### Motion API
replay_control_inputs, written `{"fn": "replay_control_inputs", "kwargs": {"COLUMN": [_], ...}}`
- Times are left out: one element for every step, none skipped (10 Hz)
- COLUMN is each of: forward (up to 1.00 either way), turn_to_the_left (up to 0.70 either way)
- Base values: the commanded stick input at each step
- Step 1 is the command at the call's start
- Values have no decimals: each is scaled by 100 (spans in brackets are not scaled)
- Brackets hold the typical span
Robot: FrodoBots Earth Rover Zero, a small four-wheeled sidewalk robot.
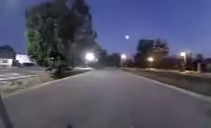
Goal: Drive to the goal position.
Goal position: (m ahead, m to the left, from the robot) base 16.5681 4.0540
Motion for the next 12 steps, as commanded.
{"fn": "replay_control_inputs", "kwargs": {"forward": [100,100,100,100,100,100,100,100,100,100,100,100], "turn_to_the_left": [0,0,0,0,0,0,0,0,11,40,35,8]}}
